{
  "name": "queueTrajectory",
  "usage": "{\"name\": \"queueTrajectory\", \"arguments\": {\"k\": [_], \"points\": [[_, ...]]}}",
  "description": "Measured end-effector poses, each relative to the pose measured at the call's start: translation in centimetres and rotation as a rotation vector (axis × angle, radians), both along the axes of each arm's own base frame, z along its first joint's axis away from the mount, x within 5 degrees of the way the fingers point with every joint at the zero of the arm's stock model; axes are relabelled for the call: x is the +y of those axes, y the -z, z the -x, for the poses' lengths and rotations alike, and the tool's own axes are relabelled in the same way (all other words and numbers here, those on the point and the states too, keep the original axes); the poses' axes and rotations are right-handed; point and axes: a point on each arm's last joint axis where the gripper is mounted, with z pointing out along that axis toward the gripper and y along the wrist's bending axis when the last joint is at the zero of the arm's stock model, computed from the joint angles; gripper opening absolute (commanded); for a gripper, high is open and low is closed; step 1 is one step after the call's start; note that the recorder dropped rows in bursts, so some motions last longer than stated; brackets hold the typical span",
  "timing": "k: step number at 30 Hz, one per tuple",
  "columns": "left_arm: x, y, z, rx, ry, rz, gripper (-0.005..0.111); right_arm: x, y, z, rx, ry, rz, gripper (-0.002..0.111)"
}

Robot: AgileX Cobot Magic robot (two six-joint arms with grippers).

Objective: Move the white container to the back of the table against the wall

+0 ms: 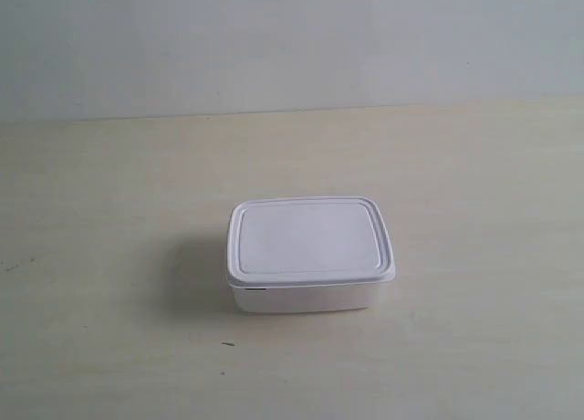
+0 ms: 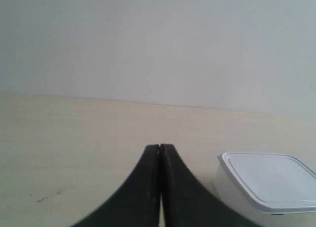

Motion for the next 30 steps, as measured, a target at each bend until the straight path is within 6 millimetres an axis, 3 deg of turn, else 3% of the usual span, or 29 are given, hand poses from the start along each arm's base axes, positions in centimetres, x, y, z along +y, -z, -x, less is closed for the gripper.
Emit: {"name": "queueTrajectory", "arguments": {"k": [3,15,21,25,30], "points": [[0.0,-0.2,0.0,-0.016,0.003,0.012,0.0,0.1,-0.5,0.0,-0.055,-0.006,-0.041,0.0],[-0.2,-1.4,0.1,-0.145,0.029,0.08,0.0,0.2,-1.3,0.0,-0.124,-0.024,-0.488,0.0],[-0.3,-1.9,0.1,-0.191,0.044,0.136,0.0,0.2,-1.0,-0.2,-0.08,-0.014,-0.472,0.0],[-0.4,-2.1,-0.6,-0.128,0.043,0.167,0.0,0.2,-3.2,-0.9,-0.065,-0.006,-0.503,0.0],[-0.8,-5.9,-2.8,-0.052,0.047,0.118,0.0,0.2,-6.7,-3.2,0.08,0.032,-0.476,0.0]]}}
